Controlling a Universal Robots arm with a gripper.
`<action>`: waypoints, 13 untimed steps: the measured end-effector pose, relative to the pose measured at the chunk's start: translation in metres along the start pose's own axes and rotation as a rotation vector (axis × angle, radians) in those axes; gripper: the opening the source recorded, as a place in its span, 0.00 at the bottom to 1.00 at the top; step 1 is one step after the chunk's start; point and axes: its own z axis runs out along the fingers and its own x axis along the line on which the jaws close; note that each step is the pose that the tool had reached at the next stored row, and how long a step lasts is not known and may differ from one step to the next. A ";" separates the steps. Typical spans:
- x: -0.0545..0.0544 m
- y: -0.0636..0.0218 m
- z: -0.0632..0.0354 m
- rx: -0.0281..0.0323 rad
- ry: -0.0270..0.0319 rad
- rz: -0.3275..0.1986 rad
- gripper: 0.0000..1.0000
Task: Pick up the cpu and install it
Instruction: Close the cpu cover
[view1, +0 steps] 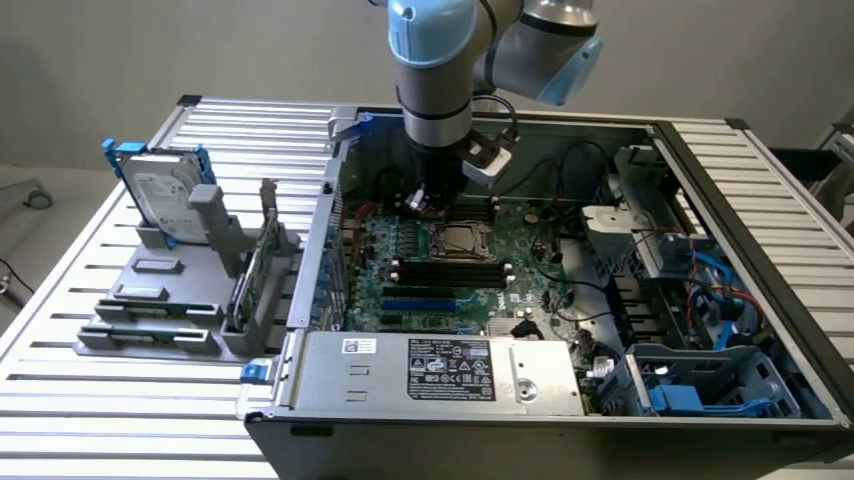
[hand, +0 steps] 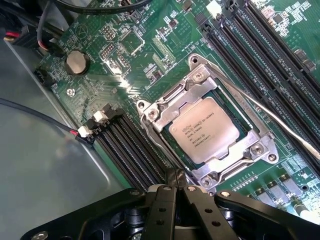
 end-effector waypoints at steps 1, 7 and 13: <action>0.000 0.0004 0.0001 -0.0002 -0.0003 0.000 0.11; 0.003 0.0032 0.0007 -0.0005 -0.0006 0.000 0.11; 0.005 0.0061 0.0012 -0.0005 -0.0006 0.000 0.11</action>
